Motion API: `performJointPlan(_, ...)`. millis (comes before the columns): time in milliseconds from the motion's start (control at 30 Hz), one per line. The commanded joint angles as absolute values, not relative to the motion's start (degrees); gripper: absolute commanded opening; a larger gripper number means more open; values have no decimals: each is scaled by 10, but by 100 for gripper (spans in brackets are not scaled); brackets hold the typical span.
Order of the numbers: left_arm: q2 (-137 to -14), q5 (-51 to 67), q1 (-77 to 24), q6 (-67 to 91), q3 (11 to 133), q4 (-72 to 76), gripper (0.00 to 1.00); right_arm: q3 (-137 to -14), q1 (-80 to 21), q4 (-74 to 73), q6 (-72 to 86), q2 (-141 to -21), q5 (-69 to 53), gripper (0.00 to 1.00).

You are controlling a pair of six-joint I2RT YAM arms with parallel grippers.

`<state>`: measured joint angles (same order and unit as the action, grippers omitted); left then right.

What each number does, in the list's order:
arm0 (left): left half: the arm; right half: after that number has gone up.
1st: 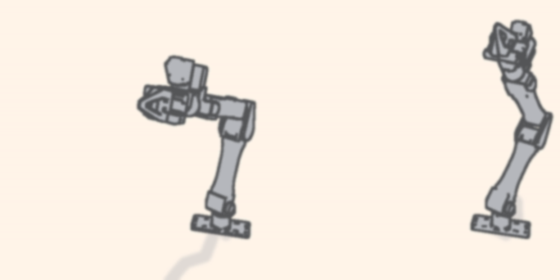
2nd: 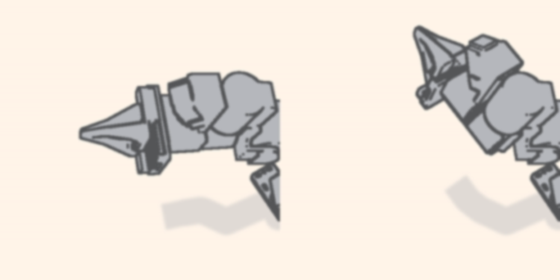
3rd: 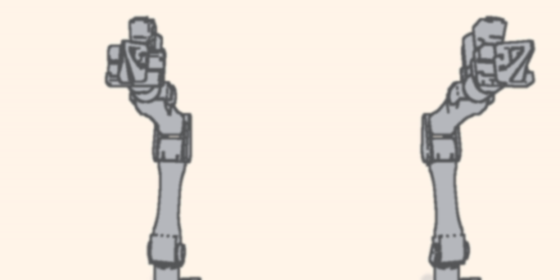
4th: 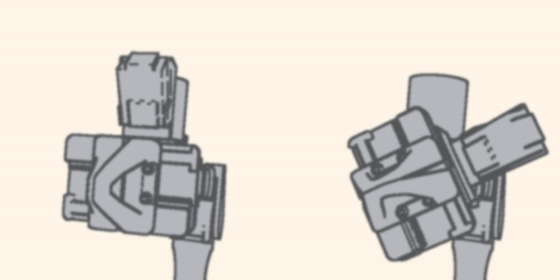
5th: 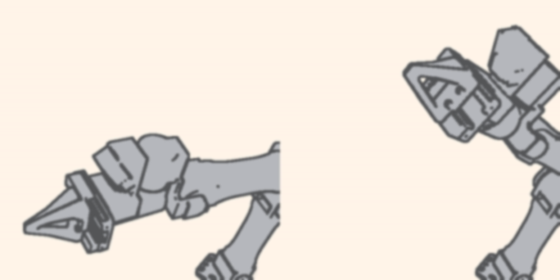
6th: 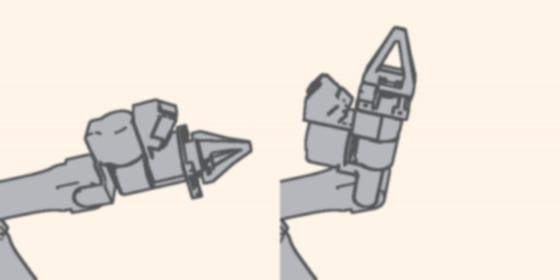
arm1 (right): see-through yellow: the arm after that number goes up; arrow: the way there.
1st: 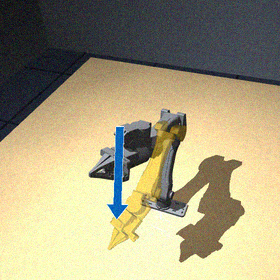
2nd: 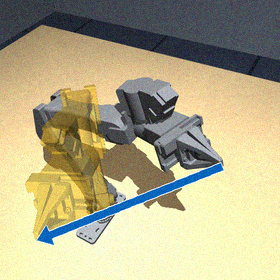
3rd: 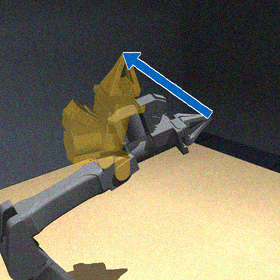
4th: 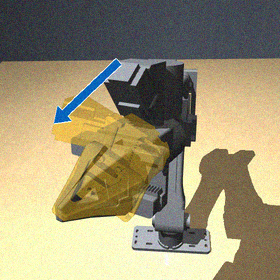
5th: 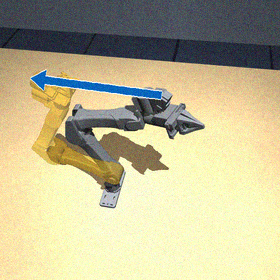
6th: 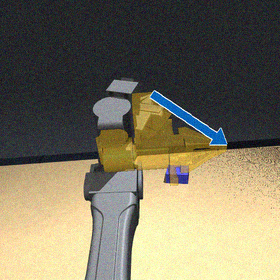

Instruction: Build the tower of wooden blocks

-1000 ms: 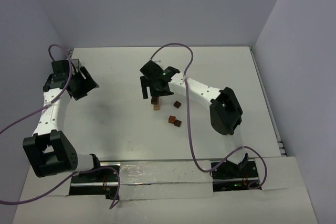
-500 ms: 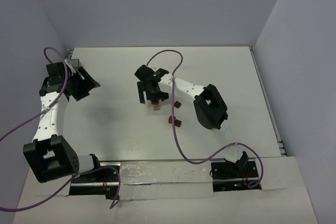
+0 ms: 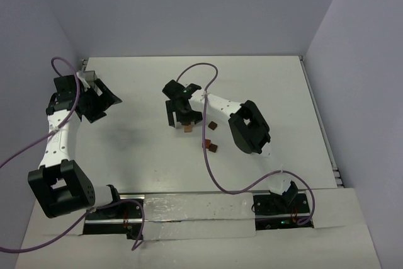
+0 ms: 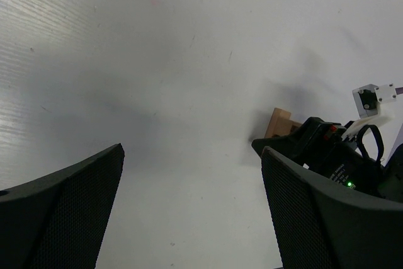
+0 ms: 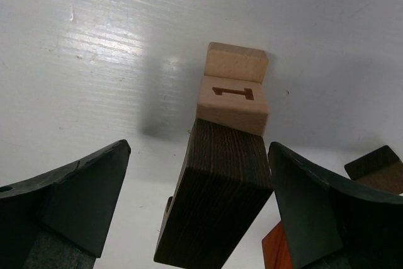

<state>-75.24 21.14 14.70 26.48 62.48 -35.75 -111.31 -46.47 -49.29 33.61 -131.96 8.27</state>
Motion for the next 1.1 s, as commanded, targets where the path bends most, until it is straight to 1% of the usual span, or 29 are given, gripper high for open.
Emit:
performJointPlan(0, -753, 231, 152, 258, 631, -335, 96, -1109, -455, -489, 341, -1320, 85, 97)
performJointPlan(600, -764, 241, 153, 258, 634, -333, 96, -1100, -444, -483, 336, -1321, 80, 77)
performJointPlan(900, -767, 246, 154, 258, 632, -332, 95, -1094, -446, -483, 343, -1322, 75, 73)
performJointPlan(1000, -766, 247, 155, 258, 630, -330, 95, -1093, -445, -482, 344, -1323, 74, 65)
performJointPlan(1067, -766, 248, 156, 258, 629, -330, 95, -1093, -445, -481, 343, -1322, 72, 62)
